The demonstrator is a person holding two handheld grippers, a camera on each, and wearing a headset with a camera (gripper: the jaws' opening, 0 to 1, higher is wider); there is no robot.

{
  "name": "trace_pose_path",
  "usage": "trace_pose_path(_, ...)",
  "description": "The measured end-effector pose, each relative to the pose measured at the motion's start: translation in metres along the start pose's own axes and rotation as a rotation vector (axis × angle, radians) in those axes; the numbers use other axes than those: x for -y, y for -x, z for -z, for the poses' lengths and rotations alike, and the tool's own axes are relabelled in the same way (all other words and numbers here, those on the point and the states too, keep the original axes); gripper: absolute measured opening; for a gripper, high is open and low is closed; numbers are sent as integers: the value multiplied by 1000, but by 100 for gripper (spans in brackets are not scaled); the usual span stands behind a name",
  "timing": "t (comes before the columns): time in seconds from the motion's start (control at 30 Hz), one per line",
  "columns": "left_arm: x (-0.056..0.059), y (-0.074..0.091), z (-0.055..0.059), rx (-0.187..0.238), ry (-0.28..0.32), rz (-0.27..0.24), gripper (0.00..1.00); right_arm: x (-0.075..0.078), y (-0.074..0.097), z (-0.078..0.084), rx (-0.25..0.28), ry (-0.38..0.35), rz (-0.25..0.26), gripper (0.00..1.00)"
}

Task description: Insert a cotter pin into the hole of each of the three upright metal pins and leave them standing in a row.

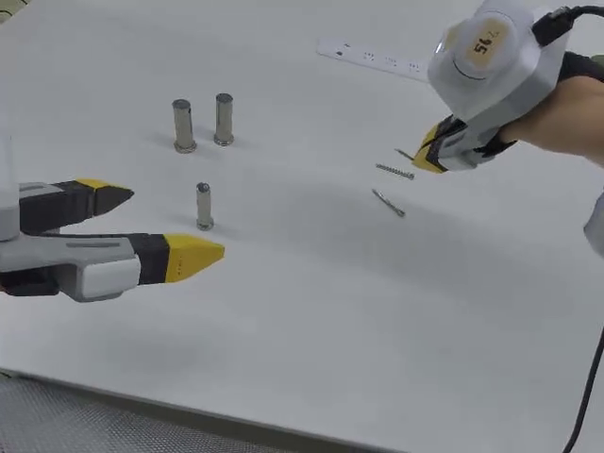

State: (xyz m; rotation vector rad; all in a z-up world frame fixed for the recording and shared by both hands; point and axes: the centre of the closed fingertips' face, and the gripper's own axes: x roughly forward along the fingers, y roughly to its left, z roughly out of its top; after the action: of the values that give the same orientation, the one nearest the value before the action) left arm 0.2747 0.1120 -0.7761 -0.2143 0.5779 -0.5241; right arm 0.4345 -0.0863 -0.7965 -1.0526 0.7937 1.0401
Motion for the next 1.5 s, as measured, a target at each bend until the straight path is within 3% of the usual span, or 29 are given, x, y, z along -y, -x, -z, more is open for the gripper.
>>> trace_pose_path(0.23,6,-2,-10,2,-25,5,71,-21,15,-16,77,75,6,1)
trace_pose_path(0.33,7,-4,-13,0,-23,18,70,-25,21,-18,80,124,46,1)
trace_pose_path(0.6,0,-8,-21,3,4,70,60,-46,36,-30,128,136,60,1)
trace_pose_path(0.7,-6,-12,-21,-7,9,65,60,-51,40,-34,153,134,67,1)
trace_pose_path(0.83,-6,-15,-21,-21,18,82,56,-58,42,-39,188,127,65,1)
trace_pose_path(0.9,-3,-18,-22,-25,4,92,57,-60,46,-42,210,141,91,1)
trace_pose_path(1.03,20,-24,-21,-35,5,123,54,-65,55,-48,260,129,111,1)
trace_pose_path(1.23,33,-36,-22,-69,31,160,53,-82,63,-56,304,151,117,1)
trace_pose_path(1.47,44,-48,-27,-64,34,216,50,-101,67,-61,337,152,102,1)
trace_pose_path(1.5,50,-49,-27,-68,31,229,50,-102,68,-62,341,151,102,1)
